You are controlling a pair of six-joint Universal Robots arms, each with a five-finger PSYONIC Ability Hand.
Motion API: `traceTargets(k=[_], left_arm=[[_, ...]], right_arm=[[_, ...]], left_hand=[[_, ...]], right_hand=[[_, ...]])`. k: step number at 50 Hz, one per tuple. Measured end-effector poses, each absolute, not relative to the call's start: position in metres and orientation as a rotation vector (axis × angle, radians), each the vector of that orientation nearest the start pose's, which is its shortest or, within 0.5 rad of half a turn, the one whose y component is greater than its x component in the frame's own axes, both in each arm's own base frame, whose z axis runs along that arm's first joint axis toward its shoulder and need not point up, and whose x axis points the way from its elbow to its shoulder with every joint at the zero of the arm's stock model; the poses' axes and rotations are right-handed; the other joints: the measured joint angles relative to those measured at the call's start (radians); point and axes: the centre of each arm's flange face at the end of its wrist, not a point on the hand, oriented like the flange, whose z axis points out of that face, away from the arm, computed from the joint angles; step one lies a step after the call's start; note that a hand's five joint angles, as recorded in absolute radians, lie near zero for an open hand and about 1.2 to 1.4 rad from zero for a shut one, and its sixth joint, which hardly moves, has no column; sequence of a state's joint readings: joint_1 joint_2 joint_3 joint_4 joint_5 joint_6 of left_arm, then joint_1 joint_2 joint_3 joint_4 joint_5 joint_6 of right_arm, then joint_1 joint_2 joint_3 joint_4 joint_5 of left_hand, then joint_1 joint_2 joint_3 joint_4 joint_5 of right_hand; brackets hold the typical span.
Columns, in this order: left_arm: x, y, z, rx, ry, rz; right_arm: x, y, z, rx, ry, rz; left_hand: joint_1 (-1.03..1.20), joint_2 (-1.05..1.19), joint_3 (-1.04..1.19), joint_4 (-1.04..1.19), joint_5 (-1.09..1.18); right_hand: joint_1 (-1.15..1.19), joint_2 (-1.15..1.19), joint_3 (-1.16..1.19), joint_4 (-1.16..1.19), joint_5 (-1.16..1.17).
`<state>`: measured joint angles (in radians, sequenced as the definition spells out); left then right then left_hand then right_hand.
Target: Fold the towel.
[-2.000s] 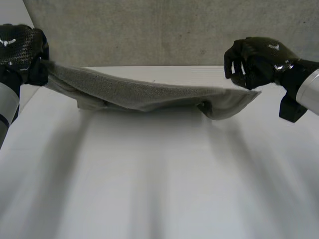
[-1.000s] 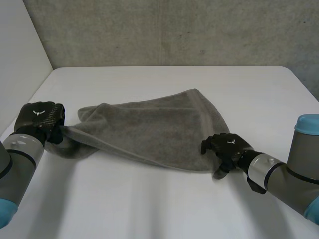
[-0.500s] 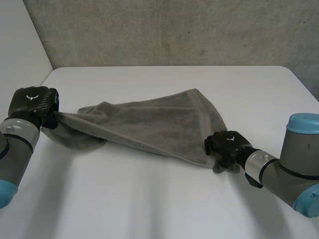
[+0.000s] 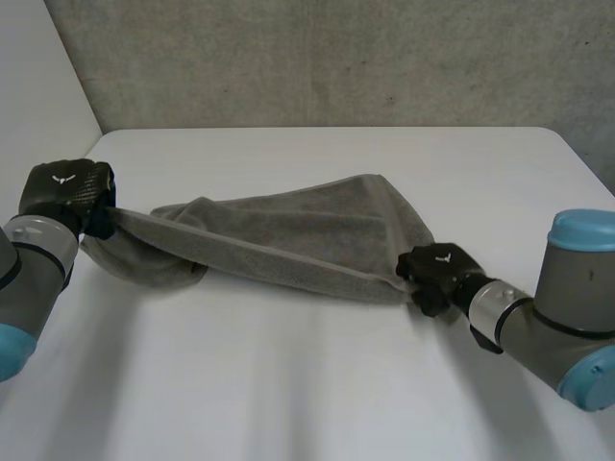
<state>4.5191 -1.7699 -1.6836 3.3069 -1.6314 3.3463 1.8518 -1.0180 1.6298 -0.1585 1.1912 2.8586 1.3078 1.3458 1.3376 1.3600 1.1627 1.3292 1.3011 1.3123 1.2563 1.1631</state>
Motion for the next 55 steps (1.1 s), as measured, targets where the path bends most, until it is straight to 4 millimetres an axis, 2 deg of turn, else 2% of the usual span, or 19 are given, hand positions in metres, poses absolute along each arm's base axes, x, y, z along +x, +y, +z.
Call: traceTargets(k=[3, 11, 14, 17, 19, 22, 25, 27, 30, 33, 39, 42, 45, 46, 48, 51, 53, 55], left_arm=[[-0.187, -0.299, 0.228, 0.402, 2.302, -2.018], [-0.187, -0.292, 0.242, 0.404, 2.28, -2.051], [-0.185, -0.283, 0.261, 0.395, 2.239, -2.099], [-0.183, -0.275, 0.279, 0.384, 2.192, -2.15], [-0.182, -0.266, 0.298, 0.373, 2.135, -2.209], [-0.179, -0.255, 0.321, 0.358, 2.056, -2.286], [-0.178, -0.248, 0.338, 0.345, 1.989, -2.347], [-0.177, -0.247, 0.346, 0.339, 1.959, -2.37], [-0.176, -0.251, 0.352, 0.33, 1.931, -2.386], [-0.176, -0.263, 0.346, 0.334, 1.953, -2.361], [-0.184, -0.31, 0.309, 0.369, 2.082, -2.234], [-0.192, -0.34, 0.284, 0.397, 2.142, -2.171], [-0.198, -0.359, 0.272, 0.419, 2.151, -2.147], [-0.203, -0.371, 0.267, 0.434, 2.14, -2.145], [-0.209, -0.385, 0.266, 0.45, 2.109, -2.157], [-0.221, -0.409, 0.275, 0.458, 2.007, -2.214], [-0.226, -0.419, 0.287, 0.443, 1.934, -2.26], [-0.23, -0.427, 0.308, 0.408, 1.837, -2.327]], right_arm=[[0.253, -0.285, 0.138, -0.932, 2.18, -1.541], [0.251, -0.284, 0.214, -0.934, 2.066, -1.714], [0.247, -0.277, 0.257, -0.941, 2.033, -1.746], [0.242, -0.27, 0.29, -0.945, 2.011, -1.768], [0.234, -0.264, 0.322, -0.947, 1.981, -1.799], [0.225, -0.256, 0.359, -0.954, 1.927, -1.849], [0.217, -0.253, 0.385, -0.964, 1.873, -1.895], [0.214, -0.255, 0.393, -0.968, 1.853, -1.911], [0.211, -0.264, 0.398, -0.973, 1.841, -1.911], [0.212, -0.278, 0.391, -0.973, 1.854, -1.886], [0.227, -0.319, 0.354, -0.989, 1.918, -1.79], [0.245, -0.341, 0.326, -1.024, 1.953, -1.755], [0.258, -0.355, 0.311, -1.051, 1.968, -1.763], [0.264, -0.364, 0.304, -1.061, 1.972, -1.782], [0.27, -0.375, 0.299, -1.065, 1.967, -1.823], [0.278, -0.394, 0.302, -1.048, 1.918, -1.944], [0.28, -0.404, 0.311, -1.019, 1.862, -2.037], [0.281, -0.411, 0.328, -0.972, 1.775, -2.151]], left_hand=[[0.0, 0.0, 0.0, 0.0, 0.0], [0.0, 0.0, 0.0, 0.0, 0.0], [0.0, 0.0, 0.0, 0.0, 0.0], [0.0, 0.0, 0.0, 0.0, 0.0], [0.0, 0.0, 0.0, 0.0, 0.0], [0.0, 0.0, 0.0, 0.0, 0.0], [0.0, 0.0, 0.0, 0.0, 0.0], [0.0, 0.0, 0.0, 0.0, 0.0], [0.0, 0.0, 0.0, 0.0, 0.0], [0.0, 0.0, 0.0, 0.0, 0.0], [0.0, 0.002, 0.004, 0.0, 0.0], [0.0, 0.002, 0.004, 0.0, 0.0], [0.0, 0.002, 0.004, 0.0, 0.0], [0.0, 0.002, 0.004, 0.0, 0.0], [0.001, 0.002, 0.004, 0.0, 0.0], [0.009, 0.002, 0.004, 0.0, 0.0], [0.009, 0.002, 0.004, 0.0, 0.0], [0.009, 0.002, 0.004, 0.0, 0.0]], right_hand=[[0.0, 0.0, 0.0, 0.0, 0.0], [0.001, 0.0, 0.0, 0.0, 0.0], [0.001, 0.0, 0.0, 0.0, 0.0], [0.001, 0.0, 0.0, 0.0, 0.0], [0.001, 0.0, 0.0, 0.0, 0.0], [0.001, 0.0, 0.004, 0.0, 0.0], [0.002, 0.0, 0.014, 0.0, 0.0], [0.002, 0.0, 0.016, 0.0, 0.0], [0.004, 0.0, 0.016, 0.0, 0.0], [0.004, 0.0, 0.016, 0.0, 0.0], [0.004, 0.0, 0.016, 0.0, 0.0], [0.004, 0.0, 0.016, 0.0, 0.0], [0.004, 0.0, 0.016, 0.0, 0.0], [0.004, 0.0, 0.016, 0.0, 0.0], [0.004, 0.0, 0.016, 0.0, 0.0], [0.004, 0.0, 0.016, 0.0, 0.0], [0.004, 0.0, 0.016, 0.0, 0.0], [0.004, 0.0, 0.016, 0.0, 0.0]])
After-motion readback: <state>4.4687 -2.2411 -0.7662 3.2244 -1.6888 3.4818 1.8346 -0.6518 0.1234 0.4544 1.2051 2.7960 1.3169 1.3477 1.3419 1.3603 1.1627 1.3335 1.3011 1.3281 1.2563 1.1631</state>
